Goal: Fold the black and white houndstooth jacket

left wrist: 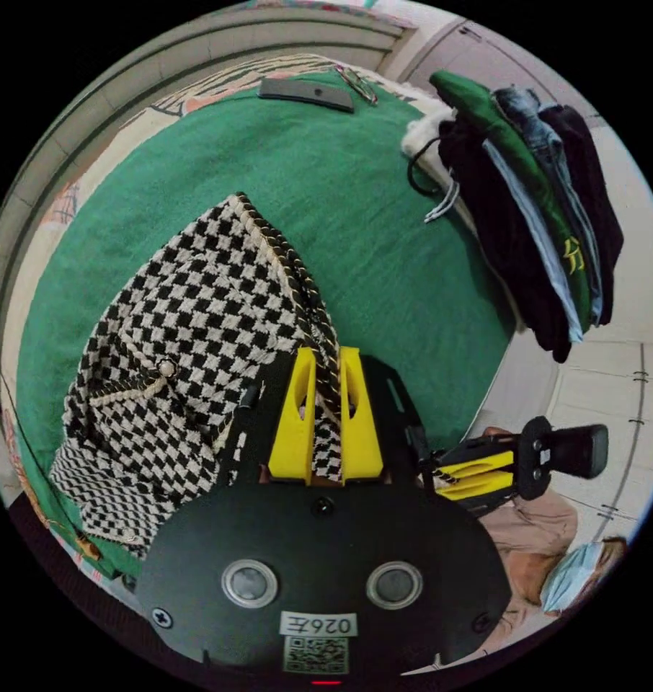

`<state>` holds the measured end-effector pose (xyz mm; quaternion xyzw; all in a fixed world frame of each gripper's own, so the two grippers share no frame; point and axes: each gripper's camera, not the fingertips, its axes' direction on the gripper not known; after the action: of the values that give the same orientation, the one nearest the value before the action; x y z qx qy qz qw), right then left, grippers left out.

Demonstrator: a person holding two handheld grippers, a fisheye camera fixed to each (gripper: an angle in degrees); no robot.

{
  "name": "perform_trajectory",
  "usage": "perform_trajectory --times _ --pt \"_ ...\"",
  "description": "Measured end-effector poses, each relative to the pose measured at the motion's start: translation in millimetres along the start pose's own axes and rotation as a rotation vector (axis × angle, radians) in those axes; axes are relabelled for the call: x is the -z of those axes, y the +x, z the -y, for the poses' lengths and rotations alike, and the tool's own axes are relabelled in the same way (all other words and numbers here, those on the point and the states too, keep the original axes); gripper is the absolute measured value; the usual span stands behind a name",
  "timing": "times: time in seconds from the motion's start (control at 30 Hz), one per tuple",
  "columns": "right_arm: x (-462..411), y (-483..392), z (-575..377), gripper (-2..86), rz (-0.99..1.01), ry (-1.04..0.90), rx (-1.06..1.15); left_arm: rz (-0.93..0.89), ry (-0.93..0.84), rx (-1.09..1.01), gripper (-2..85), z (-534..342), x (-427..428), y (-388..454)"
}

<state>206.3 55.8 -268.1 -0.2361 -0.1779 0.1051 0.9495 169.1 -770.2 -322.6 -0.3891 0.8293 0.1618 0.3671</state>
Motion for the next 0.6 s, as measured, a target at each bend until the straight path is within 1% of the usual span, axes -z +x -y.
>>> perform_trajectory --times 0.2,0.3,0.47,0.6 --pt "2.2 -10.0 27.0 -1.2 0.120 -0.005 -0.059 -0.251 0.196 0.033 5.7 -63.4 57.5 -61.1" --pt "2.2 -25.0 43.7 -1.2 0.155 -0.003 -0.063 -0.330 0.260 0.032 5.7 -96.9 85.5 -87.8" --pt "-1.3 -57.4 75.2 -1.2 0.196 0.011 -0.061 -0.396 0.362 0.038 5.6 -157.3 134.5 -128.5" --pt "-12.7 -97.5 109.4 -1.2 0.238 0.020 -0.019 -0.393 0.451 0.037 5.6 -221.6 183.9 -164.2"
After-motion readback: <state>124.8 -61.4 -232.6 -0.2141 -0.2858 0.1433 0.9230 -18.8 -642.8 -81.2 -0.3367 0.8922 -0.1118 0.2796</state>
